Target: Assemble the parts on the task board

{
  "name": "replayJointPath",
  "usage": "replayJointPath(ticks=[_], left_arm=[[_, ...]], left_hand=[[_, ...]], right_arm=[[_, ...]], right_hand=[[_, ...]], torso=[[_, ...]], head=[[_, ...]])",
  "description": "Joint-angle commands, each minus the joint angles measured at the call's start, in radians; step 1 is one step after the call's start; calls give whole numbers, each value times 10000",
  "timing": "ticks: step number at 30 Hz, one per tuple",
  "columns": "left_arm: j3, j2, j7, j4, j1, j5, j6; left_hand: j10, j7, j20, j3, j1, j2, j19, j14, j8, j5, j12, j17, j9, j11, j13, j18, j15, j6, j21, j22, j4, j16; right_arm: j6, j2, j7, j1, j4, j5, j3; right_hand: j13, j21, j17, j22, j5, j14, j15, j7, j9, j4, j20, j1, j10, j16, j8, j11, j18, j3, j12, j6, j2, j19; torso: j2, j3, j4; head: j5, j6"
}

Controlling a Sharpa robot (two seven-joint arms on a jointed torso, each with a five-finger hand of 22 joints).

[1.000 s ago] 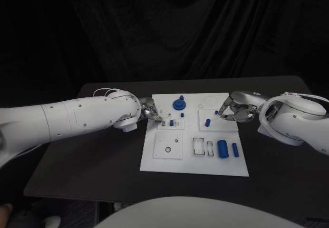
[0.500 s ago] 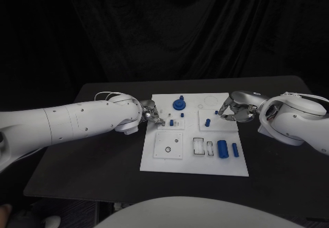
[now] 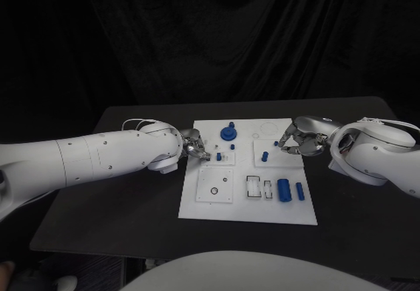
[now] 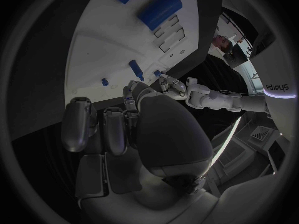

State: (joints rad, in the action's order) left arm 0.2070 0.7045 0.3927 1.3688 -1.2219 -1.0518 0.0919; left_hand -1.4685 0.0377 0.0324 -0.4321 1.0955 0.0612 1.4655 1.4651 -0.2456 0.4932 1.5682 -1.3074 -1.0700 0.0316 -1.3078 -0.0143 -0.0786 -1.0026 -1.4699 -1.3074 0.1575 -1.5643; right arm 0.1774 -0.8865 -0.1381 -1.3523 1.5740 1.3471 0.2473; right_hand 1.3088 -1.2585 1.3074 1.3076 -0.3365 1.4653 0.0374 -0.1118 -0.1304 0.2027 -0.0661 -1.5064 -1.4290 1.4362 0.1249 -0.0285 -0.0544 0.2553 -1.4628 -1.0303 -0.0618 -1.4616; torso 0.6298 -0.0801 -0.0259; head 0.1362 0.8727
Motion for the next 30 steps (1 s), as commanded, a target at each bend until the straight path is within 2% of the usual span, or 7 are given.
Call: replayJointPath(ticks=[1,14,15,17,24,30], left_arm=[[38,-11,-119,49,79,39,-72],[38,-45,-120,42,83,39,-142],[38,-52,-119,31,83,39,-155],[38,-66,-120,1,85,39,-181],[38,-67,-149,2,91,39,-223],[38,-62,-172,27,97,39,-249]], left_hand=[[-1023,-26,-70,8,-95,-27,574,1057,60,-23,26,-2634,-19,50,-2630,-122,-82,-69,-18,-2279,77,-65],[-1023,-27,-75,14,-205,-42,565,1057,68,-59,26,-2634,-65,55,-2630,-129,-88,-87,7,-2270,147,-65],[-1023,-26,-75,26,-244,-40,562,1057,86,-166,26,-2634,-79,54,-2630,-131,-88,-71,16,-2267,169,-65],[-1023,-20,-74,76,-368,-81,558,1057,131,-675,26,-2634,-133,46,-2630,-133,-82,-71,31,-2263,259,-65],[-1023,-2,-65,169,-501,-100,550,1057,196,-1049,26,-2634,-172,30,-2630,-138,-70,-70,55,-2257,373,-65],[-1023,5,-61,220,-550,-95,550,1057,224,-1164,26,-2634,-183,23,-2630,-138,-66,-73,58,-2257,417,-65]], right_arm=[[-88,-10,-173,21,0,12,-6],[-157,13,-223,28,-10,12,-6],[-167,15,-231,28,-13,12,-6],[-193,18,-254,29,-19,12,-6],[-234,14,-291,29,-29,12,-6],[-253,21,-304,30,-33,12,-6]], right_hand=[[868,52,1004,1711,-66,568,18,-6,-10,13,-21,-17,70,-52,-6,-22,-148,63,39,-56,99,63],[865,65,999,1707,-72,567,18,-8,-9,23,-21,-7,71,-58,-11,-24,-151,70,42,-50,118,68],[862,93,992,1699,-76,565,17,-10,-8,28,-21,0,73,-64,-15,-24,-157,73,44,-46,126,78],[855,105,981,1696,-77,561,17,-10,-7,29,-21,1,78,-73,-16,-24,-159,74,48,-44,127,83],[834,142,961,1685,-80,555,16,-12,-6,34,-21,9,96,-91,-21,-26,-167,75,63,-38,131,97],[834,142,961,1685,-80,555,16,-12,-6,34,-21,9,96,-91,-21,-26,-167,75,63,-38,131,97]], torso=[[3,0,-1],[6,-8,3],[6,-5,0],[5,-7,-4],[4,-7,1],[3,-6,-1]], head=[[12,-1],[42,-1],[50,-1],[54,-1],[42,-1],[36,-1]])
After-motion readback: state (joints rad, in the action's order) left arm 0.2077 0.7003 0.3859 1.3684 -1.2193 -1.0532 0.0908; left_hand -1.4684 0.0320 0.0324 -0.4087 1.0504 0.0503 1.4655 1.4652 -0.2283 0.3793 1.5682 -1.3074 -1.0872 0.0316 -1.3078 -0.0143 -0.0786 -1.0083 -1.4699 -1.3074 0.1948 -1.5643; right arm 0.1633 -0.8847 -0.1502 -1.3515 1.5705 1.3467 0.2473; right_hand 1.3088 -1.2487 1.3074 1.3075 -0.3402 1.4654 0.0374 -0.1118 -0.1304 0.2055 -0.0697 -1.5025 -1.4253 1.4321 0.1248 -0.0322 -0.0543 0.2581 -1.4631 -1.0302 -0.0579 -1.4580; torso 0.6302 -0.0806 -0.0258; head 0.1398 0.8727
